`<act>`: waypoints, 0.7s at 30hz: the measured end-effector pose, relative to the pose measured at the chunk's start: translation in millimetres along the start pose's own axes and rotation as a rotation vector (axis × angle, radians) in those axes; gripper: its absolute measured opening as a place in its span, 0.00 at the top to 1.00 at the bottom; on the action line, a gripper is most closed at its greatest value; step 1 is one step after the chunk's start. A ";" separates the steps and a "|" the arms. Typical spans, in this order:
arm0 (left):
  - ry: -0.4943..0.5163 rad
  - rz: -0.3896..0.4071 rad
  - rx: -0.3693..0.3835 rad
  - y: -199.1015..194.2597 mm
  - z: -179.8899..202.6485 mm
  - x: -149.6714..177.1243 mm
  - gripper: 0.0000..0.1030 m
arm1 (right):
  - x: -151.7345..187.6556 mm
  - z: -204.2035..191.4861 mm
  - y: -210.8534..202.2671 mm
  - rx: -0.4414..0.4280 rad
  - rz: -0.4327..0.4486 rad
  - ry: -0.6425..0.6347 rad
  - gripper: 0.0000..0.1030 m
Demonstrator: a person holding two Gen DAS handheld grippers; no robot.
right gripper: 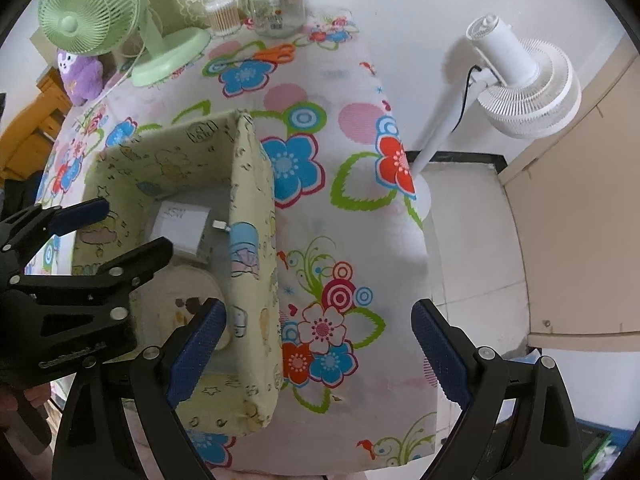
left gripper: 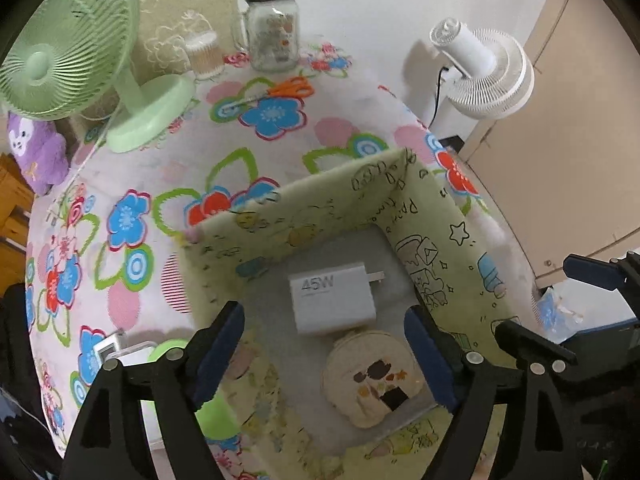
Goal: Organize rigid objects
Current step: 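Withdraw both tools from the fabric box and lift away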
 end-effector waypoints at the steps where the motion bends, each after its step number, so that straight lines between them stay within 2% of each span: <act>1: -0.001 0.006 0.002 -3.4 -2.6 0.5 0.17 | -0.3 -2.0 -2.2 0.001 0.006 -0.002 0.07; 13: -0.047 0.053 -0.025 -42.0 -59.7 21.4 0.08 | 3.6 -50.5 -21.5 -0.020 0.067 -0.028 0.07; 21: -0.081 0.066 -0.051 -58.1 -102.6 42.8 0.08 | 4.3 -90.7 -29.3 -0.027 0.100 -0.072 0.07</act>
Point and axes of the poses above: each gripper's, at about its wrist camera, not at the fingertips, and y roughly the way its jaws point, z to its right, x to its underside, the point moved 8 cm from there along y, roughly the way its jaws point, and after that the axes turned 12 degrees about -x, right-handed, at the moved point
